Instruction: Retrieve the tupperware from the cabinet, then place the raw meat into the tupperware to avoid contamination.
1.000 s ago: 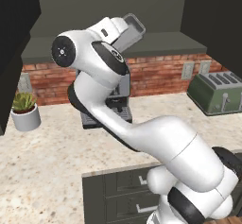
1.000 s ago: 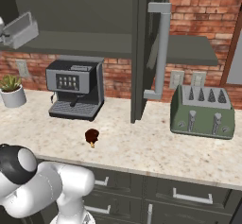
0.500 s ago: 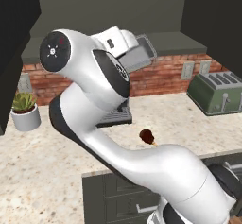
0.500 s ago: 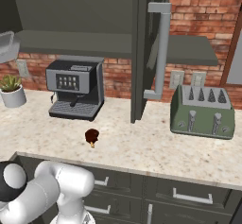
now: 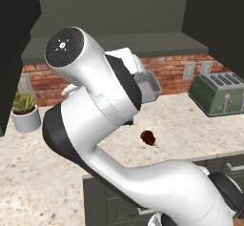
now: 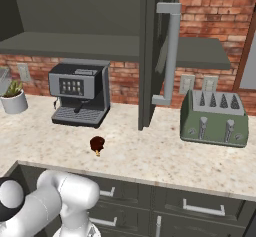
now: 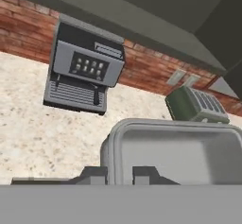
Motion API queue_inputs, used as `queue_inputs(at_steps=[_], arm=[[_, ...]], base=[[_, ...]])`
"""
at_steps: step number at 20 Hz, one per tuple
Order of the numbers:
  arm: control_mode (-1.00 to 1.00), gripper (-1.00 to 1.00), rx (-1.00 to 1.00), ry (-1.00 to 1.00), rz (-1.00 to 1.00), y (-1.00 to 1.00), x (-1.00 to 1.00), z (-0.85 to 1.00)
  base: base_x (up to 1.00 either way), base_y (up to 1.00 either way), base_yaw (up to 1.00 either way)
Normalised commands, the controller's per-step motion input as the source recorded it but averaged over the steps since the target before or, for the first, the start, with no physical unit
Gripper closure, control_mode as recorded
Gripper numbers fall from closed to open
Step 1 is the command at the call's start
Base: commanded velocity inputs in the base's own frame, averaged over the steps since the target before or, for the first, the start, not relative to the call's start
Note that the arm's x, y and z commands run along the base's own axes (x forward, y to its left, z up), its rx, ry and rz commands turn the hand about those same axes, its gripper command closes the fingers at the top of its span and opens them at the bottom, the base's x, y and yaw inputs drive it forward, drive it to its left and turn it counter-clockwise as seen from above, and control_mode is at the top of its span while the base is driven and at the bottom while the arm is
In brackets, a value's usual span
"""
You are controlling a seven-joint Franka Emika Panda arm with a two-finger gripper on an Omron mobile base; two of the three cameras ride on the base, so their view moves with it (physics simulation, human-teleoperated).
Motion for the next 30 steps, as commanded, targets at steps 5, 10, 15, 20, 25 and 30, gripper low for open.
queue_inputs(at_steps=[5,10,15,20,25,30], arm=[[-1.00,1.00,0.08,0.22,0.00,-0.03,-0.02,-0.86],[-1.00,1.00,0.02,0.05,0.00,-0.14,0.00,-0.64],[-1.00,1.00,0.00,0.00,0.00,-0.17,0.00,-0.89],[-1.00,1.00,0.00,0.01,0.00,-0.08,0.22,-0.85],[-1.00,1.00,0.01,0.00,0.00,0.00,0.49,-0.58],[-1.00,1.00,0.03,0.00,0.00,0.00,0.75,-0.44]], base=[[0.00,0.00,0.00],[0.00,0.00,0.00],[0.00,0.00,0.00],[0.00,0.00,0.00],[0.00,0.00,0.00],[0.00,0.00,0.00]])
